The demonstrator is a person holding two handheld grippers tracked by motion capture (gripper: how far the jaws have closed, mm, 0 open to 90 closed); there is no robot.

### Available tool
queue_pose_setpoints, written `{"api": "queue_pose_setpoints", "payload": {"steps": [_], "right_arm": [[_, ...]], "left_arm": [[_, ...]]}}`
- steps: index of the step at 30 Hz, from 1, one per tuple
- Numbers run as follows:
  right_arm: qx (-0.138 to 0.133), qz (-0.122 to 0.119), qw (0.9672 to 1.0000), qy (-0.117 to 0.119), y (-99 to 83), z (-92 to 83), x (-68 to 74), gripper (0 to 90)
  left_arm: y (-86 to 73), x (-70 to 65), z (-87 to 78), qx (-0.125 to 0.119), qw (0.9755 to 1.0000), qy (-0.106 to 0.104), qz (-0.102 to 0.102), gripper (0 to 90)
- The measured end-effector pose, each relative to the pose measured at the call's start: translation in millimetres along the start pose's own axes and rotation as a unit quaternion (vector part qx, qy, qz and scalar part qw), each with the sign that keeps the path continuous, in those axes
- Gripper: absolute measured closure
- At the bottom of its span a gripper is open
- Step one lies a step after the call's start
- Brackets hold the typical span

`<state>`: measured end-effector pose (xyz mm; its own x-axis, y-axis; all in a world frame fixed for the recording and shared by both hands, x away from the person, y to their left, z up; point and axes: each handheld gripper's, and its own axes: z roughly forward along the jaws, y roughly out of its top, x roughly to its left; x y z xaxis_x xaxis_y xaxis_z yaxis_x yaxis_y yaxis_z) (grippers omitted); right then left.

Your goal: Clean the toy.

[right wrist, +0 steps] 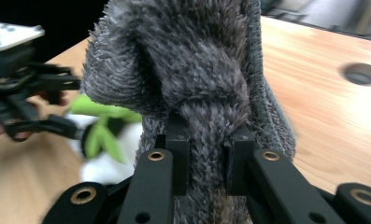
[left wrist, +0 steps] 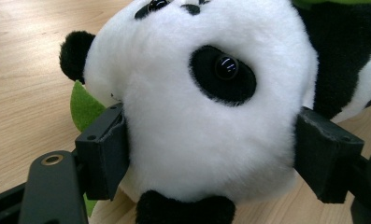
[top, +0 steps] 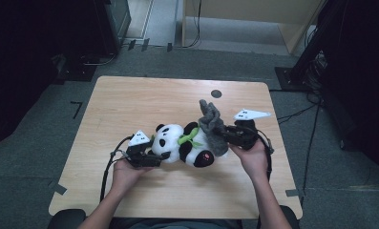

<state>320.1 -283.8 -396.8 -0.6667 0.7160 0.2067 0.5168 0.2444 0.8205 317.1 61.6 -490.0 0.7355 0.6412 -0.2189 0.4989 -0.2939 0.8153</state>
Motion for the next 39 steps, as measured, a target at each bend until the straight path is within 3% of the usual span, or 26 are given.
{"api": "queue_pose_setpoints", "payload": {"steps": [1,5,10,23,28,39], "right_arm": [[0.0,0.0,1.0,0.0,0.0,0.0,0.0,77.0],[0.037,-0.017,0.9989,0.024,1.7,26.6,12.6,76.8],[0.054,-0.014,0.9978,0.035,-3.2,43.4,13.0,76.5],[0.052,-0.005,0.998,0.036,-20.0,37.5,1.9,77.0],[0.061,0.02,0.9972,0.039,-31.3,29.3,-10.4,77.3],[0.087,0.033,0.9955,0.019,-45.0,23.0,-23.5,77.2]], "left_arm": [[-0.3,-0.5,0.0,-0.001,1.0,0.002,0.001,21.1],[-1.3,-1.0,0.0,-0.003,1.0,0.004,0.001,21.1],[-1.6,-1.6,-0.1,-0.001,1.0,0.006,0.002,21.2],[-0.6,-1.5,1.1,0.001,1.0,0.006,0.001,21.2],[0.8,0.1,1.9,0.0,1.0,0.004,-0.001,21.1],[3.7,5.0,3.3,-0.002,0.9999,-0.003,-0.011,20.7]]}}
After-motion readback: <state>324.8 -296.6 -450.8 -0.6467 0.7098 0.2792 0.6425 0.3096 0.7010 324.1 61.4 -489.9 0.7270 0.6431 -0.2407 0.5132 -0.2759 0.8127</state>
